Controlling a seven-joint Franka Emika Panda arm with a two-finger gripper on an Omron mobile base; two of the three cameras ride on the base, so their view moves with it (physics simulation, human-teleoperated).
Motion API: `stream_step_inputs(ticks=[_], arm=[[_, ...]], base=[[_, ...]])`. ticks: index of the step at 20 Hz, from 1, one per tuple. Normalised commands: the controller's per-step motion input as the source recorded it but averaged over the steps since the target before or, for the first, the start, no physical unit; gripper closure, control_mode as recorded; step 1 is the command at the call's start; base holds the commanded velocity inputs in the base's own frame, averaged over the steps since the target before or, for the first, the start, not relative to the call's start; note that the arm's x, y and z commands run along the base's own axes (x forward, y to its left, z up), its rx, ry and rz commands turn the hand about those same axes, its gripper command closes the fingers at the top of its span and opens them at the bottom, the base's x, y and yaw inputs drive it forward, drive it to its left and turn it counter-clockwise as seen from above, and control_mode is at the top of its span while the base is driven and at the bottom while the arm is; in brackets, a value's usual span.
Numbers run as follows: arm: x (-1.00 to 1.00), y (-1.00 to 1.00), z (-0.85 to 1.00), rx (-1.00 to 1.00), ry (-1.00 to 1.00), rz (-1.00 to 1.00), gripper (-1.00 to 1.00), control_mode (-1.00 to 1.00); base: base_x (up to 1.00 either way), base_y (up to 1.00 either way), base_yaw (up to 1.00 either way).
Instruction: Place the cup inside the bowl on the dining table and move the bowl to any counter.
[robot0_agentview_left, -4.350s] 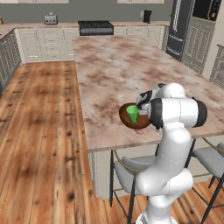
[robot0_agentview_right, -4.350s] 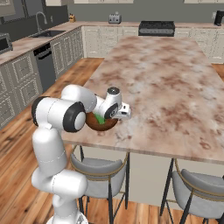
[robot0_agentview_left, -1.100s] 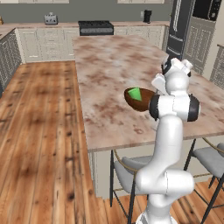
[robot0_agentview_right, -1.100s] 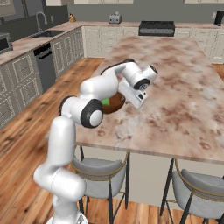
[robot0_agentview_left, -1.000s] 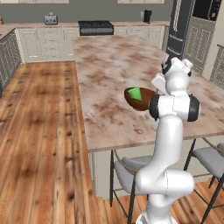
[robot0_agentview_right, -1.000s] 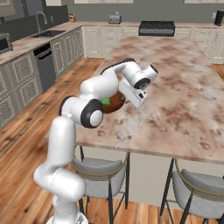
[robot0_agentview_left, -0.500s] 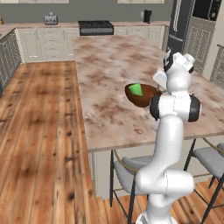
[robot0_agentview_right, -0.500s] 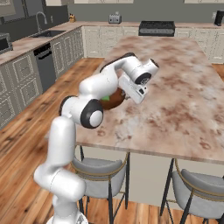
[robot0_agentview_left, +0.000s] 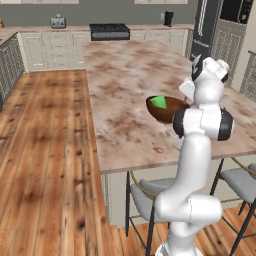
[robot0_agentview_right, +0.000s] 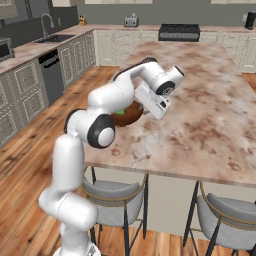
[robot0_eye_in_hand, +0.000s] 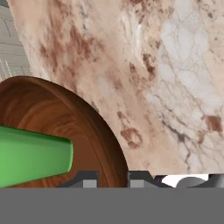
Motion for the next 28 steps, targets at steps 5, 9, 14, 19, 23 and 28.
stream_step_inputs(ticks=[5, 9, 14, 19, 23, 28], arm=[[-0.48, 0.00, 0.13, 0.00, -0.07, 0.00, 1.00, -1.00], [-0.48, 0.00, 0.15, 0.00, -0.16, 0.00, 1.00, -1.00], [-0.52, 0.00, 0.11, 0.00, -0.13, 0.00, 1.00, -1.00], [-0.55, 0.00, 0.08, 0.00, -0.03, 0.00, 1.00, -1.00], [-0.49, 0.00, 0.07, 0.00, 0.00, 0.00, 1.00, -1.00], [-0.30, 0.00, 0.01, 0.00, 0.00, 0.00, 1.00, -1.00]], base=[[0.00, 0.00, 0.00], [0.00, 0.00, 0.00], [0.00, 0.00, 0.00], [0.00, 0.00, 0.00], [0.00, 0.00, 0.00], [0.00, 0.00, 0.00]])
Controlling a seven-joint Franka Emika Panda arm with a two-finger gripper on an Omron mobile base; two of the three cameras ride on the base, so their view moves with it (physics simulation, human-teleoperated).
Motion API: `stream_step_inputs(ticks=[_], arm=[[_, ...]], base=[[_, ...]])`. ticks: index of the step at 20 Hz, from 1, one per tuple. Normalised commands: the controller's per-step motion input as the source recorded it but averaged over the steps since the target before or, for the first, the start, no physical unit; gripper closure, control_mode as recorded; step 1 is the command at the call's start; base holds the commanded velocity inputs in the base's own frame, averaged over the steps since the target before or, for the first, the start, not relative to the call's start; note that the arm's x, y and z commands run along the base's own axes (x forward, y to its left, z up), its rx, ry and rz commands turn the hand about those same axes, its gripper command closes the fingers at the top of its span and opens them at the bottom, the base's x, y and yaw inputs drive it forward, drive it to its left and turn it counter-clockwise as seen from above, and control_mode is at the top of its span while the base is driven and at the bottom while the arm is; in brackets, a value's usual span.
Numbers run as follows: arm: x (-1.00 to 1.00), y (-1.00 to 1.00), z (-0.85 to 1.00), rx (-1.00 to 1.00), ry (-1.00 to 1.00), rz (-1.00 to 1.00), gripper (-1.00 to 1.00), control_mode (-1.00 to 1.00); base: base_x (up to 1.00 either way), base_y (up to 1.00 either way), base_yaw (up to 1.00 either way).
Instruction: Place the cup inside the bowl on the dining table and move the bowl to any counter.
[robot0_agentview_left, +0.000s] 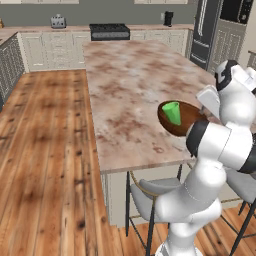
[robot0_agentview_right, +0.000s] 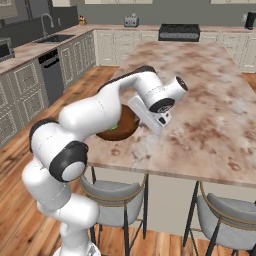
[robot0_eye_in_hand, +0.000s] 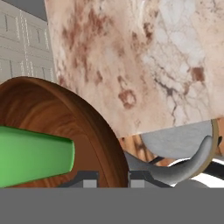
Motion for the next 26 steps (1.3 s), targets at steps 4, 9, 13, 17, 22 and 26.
stream_step_inputs(ticks=[4, 9, 13, 17, 22, 26], arm=[[-0.02, 0.00, 0.00, 0.00, 0.00, 0.00, 1.00, -1.00], [0.00, 0.00, 0.00, 0.00, 0.00, 0.00, 1.00, -1.00], [0.00, 0.00, 0.00, 0.00, 0.00, 0.00, 1.00, 1.00], [0.00, 0.00, 0.00, 0.00, 0.00, 0.00, 1.00, 1.00], [0.00, 0.00, 0.00, 0.00, 0.00, 0.00, 1.00, 1.00], [0.00, 0.00, 0.00, 0.00, 0.00, 0.00, 1.00, 1.00]], base=[[0.00, 0.00, 0.00], [0.00, 0.00, 0.00], [0.00, 0.00, 0.00], [0.00, 0.00, 0.00], [-0.59, 0.00, 0.00], [-0.68, 0.03, 0.00]])
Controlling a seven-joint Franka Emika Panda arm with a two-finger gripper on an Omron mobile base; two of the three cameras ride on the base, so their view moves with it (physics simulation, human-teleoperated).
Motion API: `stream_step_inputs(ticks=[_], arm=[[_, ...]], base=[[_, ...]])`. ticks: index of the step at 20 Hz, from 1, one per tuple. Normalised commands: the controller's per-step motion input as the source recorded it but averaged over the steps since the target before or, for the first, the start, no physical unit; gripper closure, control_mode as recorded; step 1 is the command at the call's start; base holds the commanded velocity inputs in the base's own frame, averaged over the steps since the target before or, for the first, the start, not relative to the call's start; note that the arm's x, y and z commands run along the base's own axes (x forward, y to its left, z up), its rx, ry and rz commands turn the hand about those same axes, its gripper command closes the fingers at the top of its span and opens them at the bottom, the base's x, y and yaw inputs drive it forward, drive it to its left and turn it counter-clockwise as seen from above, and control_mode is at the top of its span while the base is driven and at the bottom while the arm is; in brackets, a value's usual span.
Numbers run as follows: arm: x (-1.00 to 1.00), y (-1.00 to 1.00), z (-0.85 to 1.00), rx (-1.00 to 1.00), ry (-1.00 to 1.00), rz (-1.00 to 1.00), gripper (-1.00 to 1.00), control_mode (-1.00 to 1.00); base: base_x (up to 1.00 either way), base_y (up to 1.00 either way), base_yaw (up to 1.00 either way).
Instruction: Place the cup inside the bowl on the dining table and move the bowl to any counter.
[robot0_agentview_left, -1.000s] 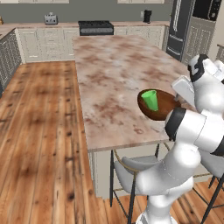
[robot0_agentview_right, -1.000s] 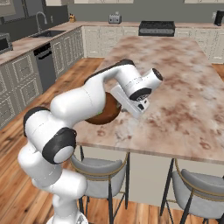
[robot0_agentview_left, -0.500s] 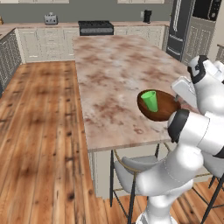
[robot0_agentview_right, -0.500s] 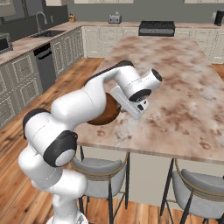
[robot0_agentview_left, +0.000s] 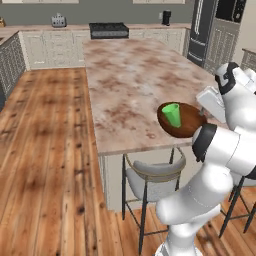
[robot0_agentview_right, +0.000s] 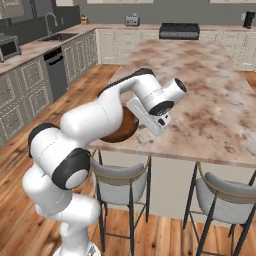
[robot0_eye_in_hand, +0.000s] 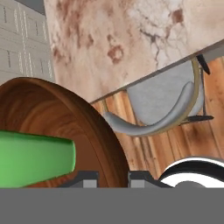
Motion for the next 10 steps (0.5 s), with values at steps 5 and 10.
stream_step_inputs(ticks=[5, 10], arm=[[0.00, 0.00, 0.00, 0.00, 0.00, 0.00, 1.00, 1.00], [0.00, 0.00, 0.00, 0.00, 0.00, 0.00, 1.00, 1.00]], base=[[-0.44, 0.36, 0.00], [-0.01, 0.71, 0.00]])
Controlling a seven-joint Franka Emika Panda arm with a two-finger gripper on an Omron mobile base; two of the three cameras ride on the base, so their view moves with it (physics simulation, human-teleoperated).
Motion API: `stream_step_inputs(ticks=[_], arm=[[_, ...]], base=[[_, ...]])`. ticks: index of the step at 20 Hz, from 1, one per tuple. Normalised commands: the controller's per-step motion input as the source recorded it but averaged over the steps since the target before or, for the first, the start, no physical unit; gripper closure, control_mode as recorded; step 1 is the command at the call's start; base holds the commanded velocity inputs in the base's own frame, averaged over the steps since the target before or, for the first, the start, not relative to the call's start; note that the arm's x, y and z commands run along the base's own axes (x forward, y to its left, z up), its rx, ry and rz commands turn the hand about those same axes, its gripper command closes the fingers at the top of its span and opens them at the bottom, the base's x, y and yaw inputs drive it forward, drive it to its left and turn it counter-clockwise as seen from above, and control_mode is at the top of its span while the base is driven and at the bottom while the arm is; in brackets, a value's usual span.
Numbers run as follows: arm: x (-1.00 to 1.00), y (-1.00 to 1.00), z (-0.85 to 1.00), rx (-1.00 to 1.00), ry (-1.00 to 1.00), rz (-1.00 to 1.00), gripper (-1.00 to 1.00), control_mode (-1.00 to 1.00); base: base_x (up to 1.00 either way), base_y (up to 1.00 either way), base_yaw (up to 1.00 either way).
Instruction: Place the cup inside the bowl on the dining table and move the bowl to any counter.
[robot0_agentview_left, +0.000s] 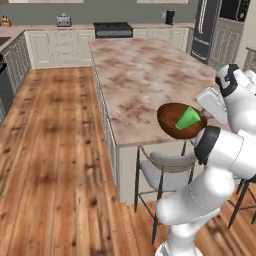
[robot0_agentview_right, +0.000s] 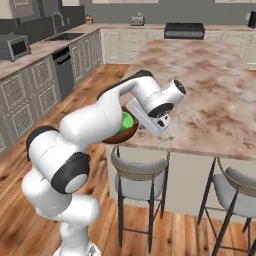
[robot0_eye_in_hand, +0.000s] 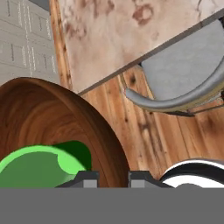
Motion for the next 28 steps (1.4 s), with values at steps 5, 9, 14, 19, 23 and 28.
stream_step_inputs(ticks=[5, 9, 14, 19, 23, 28], arm=[[0.00, 0.00, 0.00, 0.00, 0.00, 0.00, 1.00, 1.00], [0.00, 0.00, 0.00, 0.00, 0.00, 0.00, 1.00, 1.00], [0.00, 0.00, 0.00, 0.00, 0.00, 0.00, 1.00, 1.00], [0.00, 0.00, 0.00, 0.00, 0.00, 0.00, 1.00, 1.00], [0.00, 0.00, 0.00, 0.00, 0.00, 0.00, 1.00, 1.00], [0.00, 0.00, 0.00, 0.00, 0.00, 0.00, 1.00, 1.00]], base=[[0.00, 0.93, 0.00], [0.00, 0.71, 0.00], [0.00, 0.46, 0.00], [0.00, 0.57, 0.00], [0.00, 0.78, 0.00], [0.00, 0.69, 0.00]])
